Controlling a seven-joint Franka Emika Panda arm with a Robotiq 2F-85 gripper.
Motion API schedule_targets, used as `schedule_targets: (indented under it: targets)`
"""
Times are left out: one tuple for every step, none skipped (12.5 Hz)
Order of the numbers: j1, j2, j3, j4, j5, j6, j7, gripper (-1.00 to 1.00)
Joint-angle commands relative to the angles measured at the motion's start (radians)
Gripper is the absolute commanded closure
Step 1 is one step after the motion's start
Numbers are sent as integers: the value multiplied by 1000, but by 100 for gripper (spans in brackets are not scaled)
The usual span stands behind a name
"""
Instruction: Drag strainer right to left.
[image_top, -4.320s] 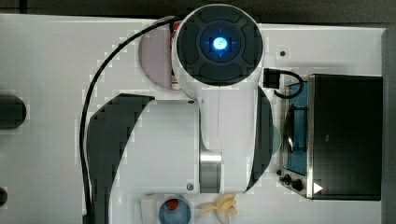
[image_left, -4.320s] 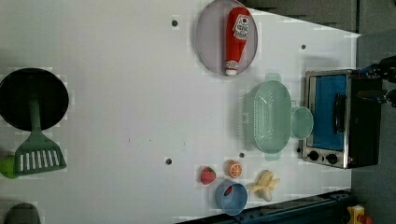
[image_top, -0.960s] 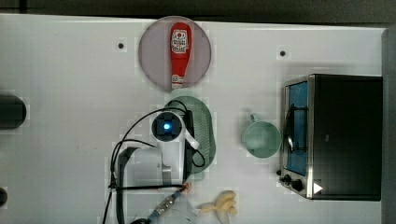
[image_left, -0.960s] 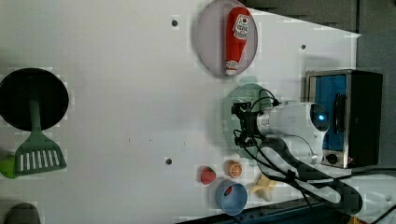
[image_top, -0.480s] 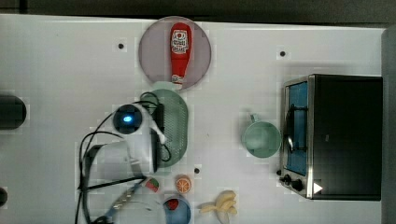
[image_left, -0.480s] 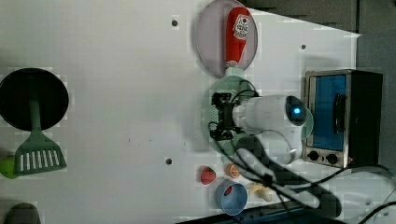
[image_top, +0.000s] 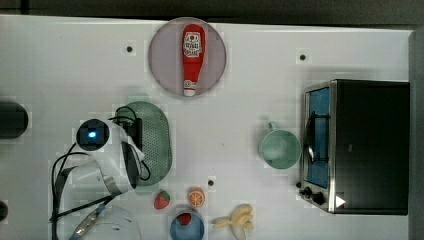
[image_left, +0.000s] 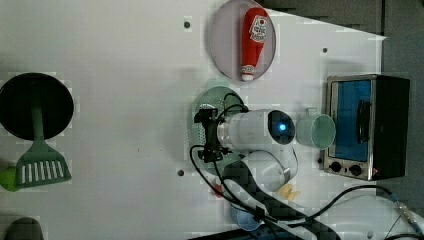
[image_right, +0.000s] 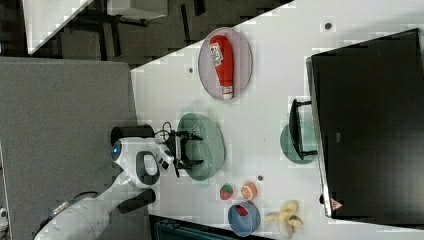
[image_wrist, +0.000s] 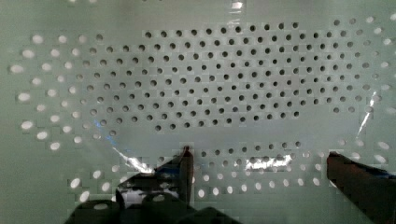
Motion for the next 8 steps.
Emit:
schedule_targets:
  targets:
    - [18,33,16,84,46,2,62,-100]
    - [30,45,17,105,63,-3,62,-100]
    - [43,56,17,125,81,-5,63,-100]
    - [55,68,17,142,94,-8,63,-100]
    - [67,78,17,160,104,-8,63,-100]
    - [78,87,17,175,113,-8,64,-100]
    - [89,96,17,189,123,-9,67,-100]
    - [99,104,17,203,127,-9,79,-100]
